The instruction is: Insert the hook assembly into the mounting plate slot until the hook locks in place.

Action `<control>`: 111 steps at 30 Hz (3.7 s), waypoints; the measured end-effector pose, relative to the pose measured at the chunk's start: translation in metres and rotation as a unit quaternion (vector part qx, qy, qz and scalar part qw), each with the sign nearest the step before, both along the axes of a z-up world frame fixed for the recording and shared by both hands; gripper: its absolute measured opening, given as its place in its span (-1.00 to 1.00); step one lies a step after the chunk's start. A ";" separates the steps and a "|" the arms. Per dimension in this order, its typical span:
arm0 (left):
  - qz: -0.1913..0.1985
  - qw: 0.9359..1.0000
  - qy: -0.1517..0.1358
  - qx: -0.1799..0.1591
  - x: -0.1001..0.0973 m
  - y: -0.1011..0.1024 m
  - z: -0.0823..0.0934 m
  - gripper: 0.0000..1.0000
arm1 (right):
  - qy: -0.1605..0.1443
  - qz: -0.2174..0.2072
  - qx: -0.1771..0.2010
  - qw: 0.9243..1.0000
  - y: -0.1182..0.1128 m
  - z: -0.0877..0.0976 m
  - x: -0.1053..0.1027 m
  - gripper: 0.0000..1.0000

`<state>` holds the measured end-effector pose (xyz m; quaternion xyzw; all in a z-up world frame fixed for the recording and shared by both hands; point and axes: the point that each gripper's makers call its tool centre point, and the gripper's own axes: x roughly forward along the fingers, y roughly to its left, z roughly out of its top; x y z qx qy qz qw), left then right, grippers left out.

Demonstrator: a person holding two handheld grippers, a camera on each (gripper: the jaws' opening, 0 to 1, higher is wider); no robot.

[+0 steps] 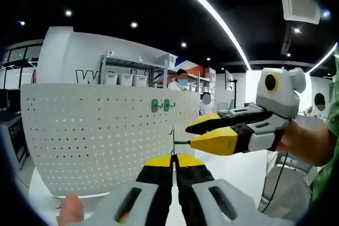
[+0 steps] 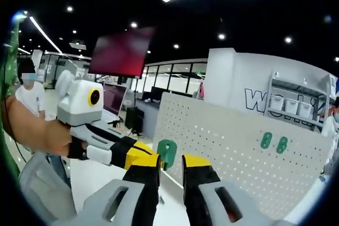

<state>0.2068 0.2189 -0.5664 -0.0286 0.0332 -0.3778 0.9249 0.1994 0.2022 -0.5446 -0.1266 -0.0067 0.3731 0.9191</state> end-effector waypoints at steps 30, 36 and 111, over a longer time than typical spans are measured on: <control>-0.004 1.000 0.008 -0.019 0.003 -0.015 0.005 -0.97 | -0.034 -0.029 -0.015 0.999 -0.003 0.002 0.009 -0.93; -0.005 1.000 0.008 -0.018 0.003 -0.016 0.006 -0.97 | -0.032 -0.027 -0.011 0.999 -0.004 0.002 0.008 -0.94; -0.018 0.999 -0.005 -0.028 0.000 -0.018 0.009 0.71 | -0.010 -0.055 0.044 0.997 -0.024 0.014 0.015 -0.99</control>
